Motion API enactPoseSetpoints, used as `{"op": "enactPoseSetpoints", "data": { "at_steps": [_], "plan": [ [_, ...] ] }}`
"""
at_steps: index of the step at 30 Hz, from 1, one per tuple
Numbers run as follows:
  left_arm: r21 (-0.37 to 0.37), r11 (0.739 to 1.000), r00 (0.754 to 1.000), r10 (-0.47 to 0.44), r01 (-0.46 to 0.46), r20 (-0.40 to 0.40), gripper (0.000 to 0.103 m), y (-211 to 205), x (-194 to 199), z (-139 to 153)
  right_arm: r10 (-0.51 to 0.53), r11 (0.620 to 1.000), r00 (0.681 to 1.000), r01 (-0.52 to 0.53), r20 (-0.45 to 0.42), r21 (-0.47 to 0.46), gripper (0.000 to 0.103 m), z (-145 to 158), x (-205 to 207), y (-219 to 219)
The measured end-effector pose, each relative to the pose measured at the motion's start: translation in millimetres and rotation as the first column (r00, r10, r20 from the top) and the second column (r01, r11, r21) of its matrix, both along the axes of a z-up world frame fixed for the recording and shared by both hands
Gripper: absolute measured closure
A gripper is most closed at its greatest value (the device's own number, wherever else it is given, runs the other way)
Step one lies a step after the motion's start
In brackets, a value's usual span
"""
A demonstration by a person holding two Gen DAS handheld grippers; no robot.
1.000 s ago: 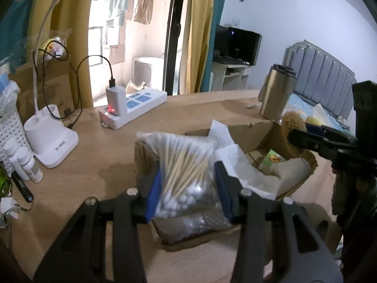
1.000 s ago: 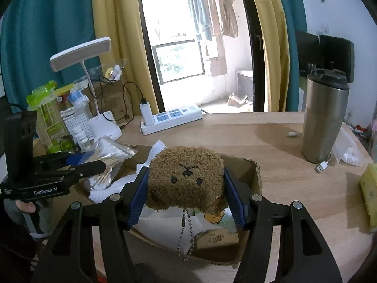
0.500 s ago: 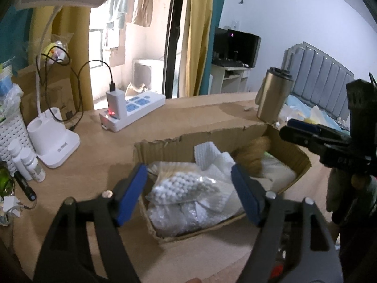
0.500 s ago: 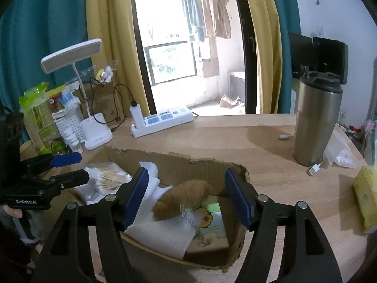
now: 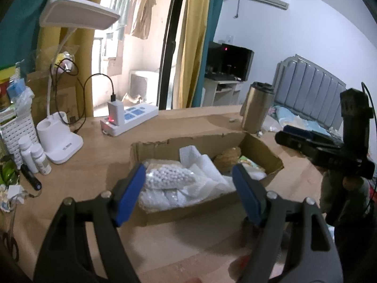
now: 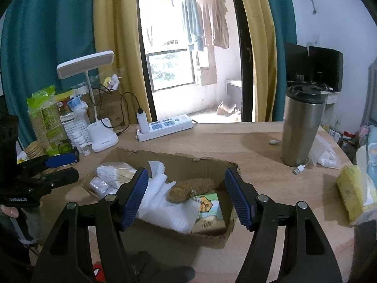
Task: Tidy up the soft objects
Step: 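Move both grippers back toward the grey socks and red Spider-Man keychain, then grasp the grey socks with the right gripper while the left gripper grasps the red Spider-Man keychain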
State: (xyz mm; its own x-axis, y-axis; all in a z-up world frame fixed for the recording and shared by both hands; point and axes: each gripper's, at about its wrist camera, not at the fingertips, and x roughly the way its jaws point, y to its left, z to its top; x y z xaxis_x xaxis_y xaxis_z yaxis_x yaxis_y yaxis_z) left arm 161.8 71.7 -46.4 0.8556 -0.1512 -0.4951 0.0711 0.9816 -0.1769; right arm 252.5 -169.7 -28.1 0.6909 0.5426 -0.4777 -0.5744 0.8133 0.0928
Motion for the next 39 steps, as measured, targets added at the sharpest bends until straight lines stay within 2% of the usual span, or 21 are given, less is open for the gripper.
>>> {"op": "enactPoseSetpoints", "data": {
  "at_steps": [10,16,25,31,34,39],
  "plan": [
    [-0.035,0.999,1.000,-0.006,0.006,0.009,0.025,-6.7,-28.5,1.2,0.011,1.000,1.000,-0.010,0.021,-0.021,0.032,7.6,-35.9,-11.5],
    [-0.076,0.997,0.999,-0.030,0.031,0.016,0.025,-13.9,-43.1,-5.5,0.026,0.998,1.000,-0.025,0.012,-0.051,0.032,0.7,-52.5,-14.3],
    [-0.068,0.997,0.999,-0.046,0.046,-0.005,0.025,-27.5,-51.4,-9.7,0.038,0.998,0.998,-0.041,-0.053,-0.056,0.032,-21.6,-66.4,-12.7],
    [-0.085,0.995,0.997,-0.059,0.055,-0.045,0.025,-34.5,-51.8,-22.1,0.080,0.992,0.991,-0.090,-0.108,-0.087,0.032,-43.7,-75.7,-3.1],
    [-0.094,0.994,0.995,-0.065,0.058,-0.071,0.025,-38.4,-48.4,-30.1,0.081,0.988,0.991,-0.094,-0.105,-0.124,0.032,-52.8,-78.3,0.8],
    [-0.097,0.994,0.992,-0.065,0.055,-0.105,0.025,-42.0,-43.6,-41.2,0.086,0.985,0.987,-0.105,-0.139,-0.136,0.039,-66.2,-74.3,4.9]
  ]
}}
